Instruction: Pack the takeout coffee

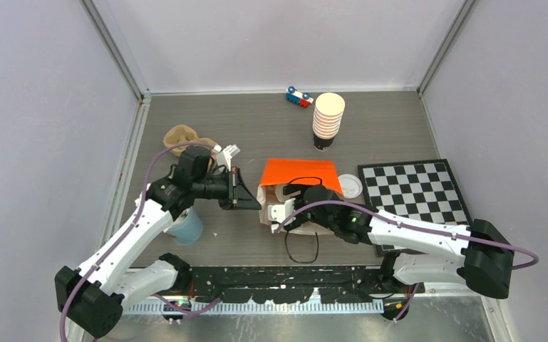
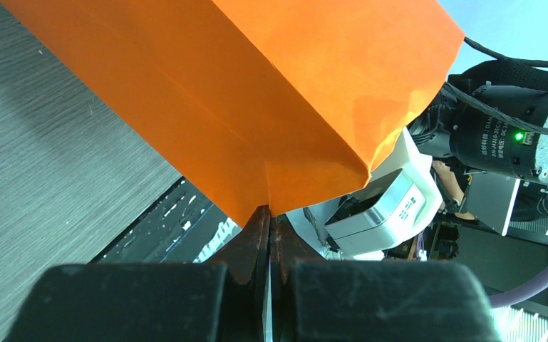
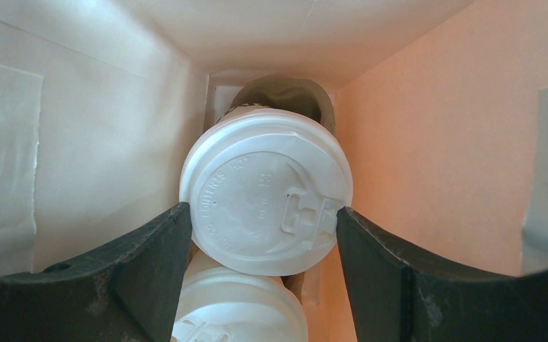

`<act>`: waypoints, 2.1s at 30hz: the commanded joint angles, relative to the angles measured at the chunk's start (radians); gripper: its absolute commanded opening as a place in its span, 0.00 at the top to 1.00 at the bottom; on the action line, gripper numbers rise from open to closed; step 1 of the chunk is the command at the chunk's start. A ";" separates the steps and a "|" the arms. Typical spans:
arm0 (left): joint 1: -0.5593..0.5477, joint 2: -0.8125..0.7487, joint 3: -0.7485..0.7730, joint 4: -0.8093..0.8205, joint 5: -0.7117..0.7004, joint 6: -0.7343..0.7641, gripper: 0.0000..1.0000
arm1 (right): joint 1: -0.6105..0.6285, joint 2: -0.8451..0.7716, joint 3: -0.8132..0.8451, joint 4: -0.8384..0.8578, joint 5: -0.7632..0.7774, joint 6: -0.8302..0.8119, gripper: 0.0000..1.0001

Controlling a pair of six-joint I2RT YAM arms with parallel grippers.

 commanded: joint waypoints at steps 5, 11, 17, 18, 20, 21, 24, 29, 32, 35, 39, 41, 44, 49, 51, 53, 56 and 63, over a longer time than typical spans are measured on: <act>0.003 0.000 0.047 -0.007 0.001 0.022 1.00 | -0.004 -0.051 0.042 0.029 -0.022 0.014 0.25; 0.003 0.004 0.051 -0.012 -0.004 0.030 1.00 | -0.005 -0.057 0.042 0.032 -0.034 0.013 0.25; 0.003 0.010 0.056 -0.017 -0.009 0.038 1.00 | -0.005 -0.062 0.050 0.033 -0.029 0.016 0.25; 0.003 0.012 0.056 -0.020 -0.012 0.039 1.00 | -0.004 -0.064 0.050 0.061 -0.026 0.015 0.25; 0.003 0.012 0.054 -0.024 -0.014 0.041 1.00 | -0.005 -0.063 0.053 0.070 -0.016 0.013 0.25; 0.003 0.012 0.055 -0.023 -0.013 0.040 1.00 | -0.004 -0.064 0.054 0.072 -0.015 0.013 0.25; 0.003 0.016 0.060 -0.023 -0.013 0.041 1.00 | -0.004 -0.061 0.058 0.069 -0.016 0.015 0.26; 0.003 0.019 0.062 -0.026 -0.015 0.044 1.00 | -0.005 -0.062 0.056 0.054 -0.033 0.020 0.26; 0.003 0.019 0.062 -0.027 -0.018 0.044 1.00 | -0.005 -0.065 0.068 0.045 -0.040 0.029 0.27; 0.003 0.021 0.062 -0.027 -0.018 0.044 1.00 | -0.005 -0.070 0.068 0.045 -0.040 0.030 0.27; 0.003 0.024 0.065 -0.028 -0.019 0.044 1.00 | -0.004 -0.076 0.068 0.045 -0.040 0.028 0.27; 0.003 0.026 0.068 -0.029 -0.020 0.043 1.00 | -0.004 -0.076 0.067 0.045 -0.028 0.025 0.27; 0.004 0.028 0.069 -0.028 -0.019 0.042 1.00 | -0.002 -0.069 0.066 0.046 -0.006 0.022 0.27; 0.003 0.030 0.078 -0.030 -0.018 0.044 1.00 | -0.003 -0.050 0.060 0.056 0.008 0.024 0.27; 0.003 0.030 0.080 -0.035 -0.019 0.044 1.00 | -0.003 -0.053 0.069 0.047 -0.006 0.040 0.26; 0.003 0.028 0.079 -0.034 -0.019 0.044 1.00 | -0.003 -0.049 0.089 0.012 -0.015 0.060 0.24; 0.003 0.030 0.086 -0.034 -0.019 0.043 1.00 | -0.004 -0.051 0.113 -0.028 -0.023 0.083 0.23; 0.003 0.031 0.109 -0.034 -0.017 0.031 1.00 | -0.002 -0.081 0.173 -0.142 -0.044 0.158 0.24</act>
